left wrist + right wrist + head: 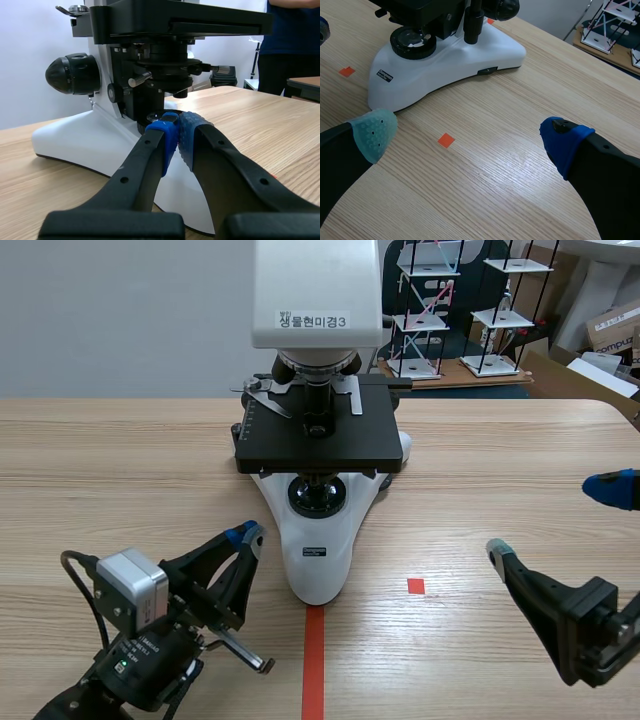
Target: Point at the diaphragm
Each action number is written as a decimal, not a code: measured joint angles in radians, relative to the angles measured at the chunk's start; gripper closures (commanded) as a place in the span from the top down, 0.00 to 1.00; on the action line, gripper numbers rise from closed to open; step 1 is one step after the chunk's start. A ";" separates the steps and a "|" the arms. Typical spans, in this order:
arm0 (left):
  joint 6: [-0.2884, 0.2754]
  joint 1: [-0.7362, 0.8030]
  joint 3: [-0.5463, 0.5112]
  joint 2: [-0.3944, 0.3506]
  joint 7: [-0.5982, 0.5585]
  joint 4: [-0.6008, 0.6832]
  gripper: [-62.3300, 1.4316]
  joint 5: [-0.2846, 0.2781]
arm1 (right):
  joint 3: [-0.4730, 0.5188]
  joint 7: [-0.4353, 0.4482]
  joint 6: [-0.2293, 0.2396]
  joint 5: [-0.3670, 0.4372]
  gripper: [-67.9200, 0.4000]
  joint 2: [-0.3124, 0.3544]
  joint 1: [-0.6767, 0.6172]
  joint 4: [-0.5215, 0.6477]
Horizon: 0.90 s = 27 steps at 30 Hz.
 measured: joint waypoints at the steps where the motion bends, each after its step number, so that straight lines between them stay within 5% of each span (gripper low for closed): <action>1: 0.000 0.000 0.000 0.000 0.000 0.000 0.07 0.000 | 0.000 0.000 0.000 0.000 0.93 0.000 0.000 0.000; 27: 0.000 -0.002 0.000 0.000 0.020 0.000 0.07 0.000 | 0.000 0.000 0.000 0.000 0.93 0.000 0.000 0.000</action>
